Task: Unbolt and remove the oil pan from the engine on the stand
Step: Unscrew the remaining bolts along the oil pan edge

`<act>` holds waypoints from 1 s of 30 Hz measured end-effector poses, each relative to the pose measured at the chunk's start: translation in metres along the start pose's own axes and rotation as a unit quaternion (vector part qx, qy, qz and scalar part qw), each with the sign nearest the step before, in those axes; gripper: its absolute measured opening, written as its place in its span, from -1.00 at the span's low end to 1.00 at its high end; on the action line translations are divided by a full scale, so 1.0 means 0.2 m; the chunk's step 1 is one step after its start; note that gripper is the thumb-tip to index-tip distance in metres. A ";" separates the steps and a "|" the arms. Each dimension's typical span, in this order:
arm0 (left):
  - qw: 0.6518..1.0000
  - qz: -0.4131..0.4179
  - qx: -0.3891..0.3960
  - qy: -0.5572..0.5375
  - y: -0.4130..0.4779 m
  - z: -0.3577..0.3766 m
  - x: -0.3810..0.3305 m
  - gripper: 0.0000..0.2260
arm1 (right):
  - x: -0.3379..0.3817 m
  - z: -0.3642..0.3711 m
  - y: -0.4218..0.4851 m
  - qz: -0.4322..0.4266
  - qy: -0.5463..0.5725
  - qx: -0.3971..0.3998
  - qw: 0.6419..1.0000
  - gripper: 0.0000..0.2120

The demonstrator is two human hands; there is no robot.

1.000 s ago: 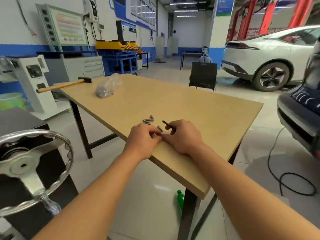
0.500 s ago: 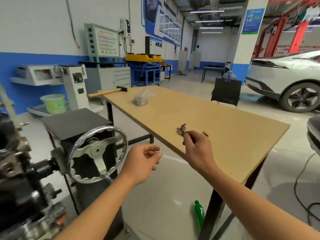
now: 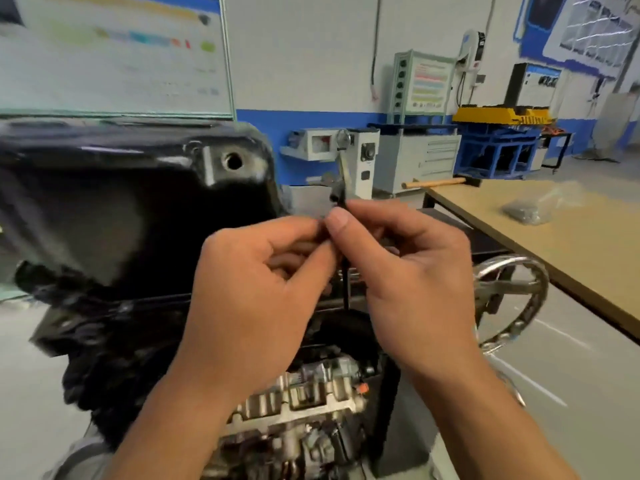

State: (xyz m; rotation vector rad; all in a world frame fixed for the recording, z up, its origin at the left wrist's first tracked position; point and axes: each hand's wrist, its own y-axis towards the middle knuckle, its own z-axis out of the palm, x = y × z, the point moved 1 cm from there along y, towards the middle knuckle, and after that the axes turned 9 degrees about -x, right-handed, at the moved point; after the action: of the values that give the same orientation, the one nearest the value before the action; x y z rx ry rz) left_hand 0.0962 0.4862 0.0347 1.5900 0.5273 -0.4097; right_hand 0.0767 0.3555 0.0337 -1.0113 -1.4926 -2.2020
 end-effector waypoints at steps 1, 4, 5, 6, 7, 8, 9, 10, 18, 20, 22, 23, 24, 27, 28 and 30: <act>1.000 -0.002 -0.008 0.012 0.01 -0.05 0.02 -0.76 | -0.02 0.06 0.00 0.010 0.015 0.013 1.000 -0.93; 0.998 -0.020 -0.011 0.063 0.01 -0.16 0.10 -0.78 | -0.06 0.17 0.04 0.030 0.013 0.087 0.996 -0.96; 0.997 -0.036 -0.005 0.074 0.01 -0.19 0.13 -0.79 | -0.08 0.19 0.06 0.028 0.003 0.112 0.993 -0.96; 0.995 -0.052 0.002 0.082 0.01 -0.21 0.16 -0.81 | -0.09 0.21 0.08 0.028 0.003 0.132 0.991 -0.94; 0.994 -0.064 0.008 0.085 0.01 -0.23 0.18 -0.83 | -0.10 0.23 0.09 0.032 0.012 0.146 0.989 -0.93; 0.994 -0.069 0.014 0.089 0.02 -0.25 0.20 -0.84 | -0.12 0.24 0.10 0.032 0.019 0.158 0.987 -0.93; 0.993 -0.065 0.019 0.093 0.03 -0.27 0.22 -0.84 | -0.12 0.26 0.10 0.028 0.023 0.170 0.985 -0.92; 0.993 -0.057 0.023 0.097 0.04 -0.29 0.23 -0.84 | -0.13 0.27 0.10 0.021 0.027 0.184 0.982 -0.92; 0.992 -0.058 0.003 0.112 0.04 -0.34 0.30 -0.87 | -0.21 0.34 0.06 -0.070 -0.040 0.177 0.981 -0.87; 0.994 -0.053 -0.009 0.098 0.03 -0.33 0.31 -0.87 | -0.22 0.36 0.05 -0.078 -0.034 0.160 0.984 -0.84; 0.996 -0.048 -0.020 0.074 0.03 -0.33 0.31 -0.87 | -0.22 0.36 0.04 -0.083 -0.024 0.150 0.985 -0.82; 0.997 -0.048 -0.025 0.061 0.03 -0.32 0.31 -0.87 | -0.21 0.36 0.04 -0.086 -0.021 0.148 0.985 -0.82; 0.997 -0.048 -0.028 0.048 0.03 -0.32 0.31 -0.86 | -0.21 0.36 0.04 -0.091 -0.019 0.147 0.985 -0.84; 0.998 -0.038 -0.026 0.033 0.04 -0.30 0.32 -0.87 | -0.20 0.37 0.05 -0.106 -0.018 0.146 0.983 -0.85; 0.998 -0.037 -0.021 0.036 0.04 -0.30 0.32 -0.88 | -0.20 0.37 0.05 -0.106 -0.018 0.146 0.984 -0.84; 0.998 -0.038 -0.013 0.042 0.04 -0.30 0.33 -0.89 | -0.21 0.37 0.05 -0.099 -0.015 0.145 0.984 -0.82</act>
State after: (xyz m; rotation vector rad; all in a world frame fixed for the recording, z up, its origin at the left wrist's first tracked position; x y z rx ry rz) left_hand 0.1515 0.5514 0.0099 1.5702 0.6563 -0.3922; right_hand 0.1408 0.4127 0.0287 -0.8368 -1.9319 -2.0175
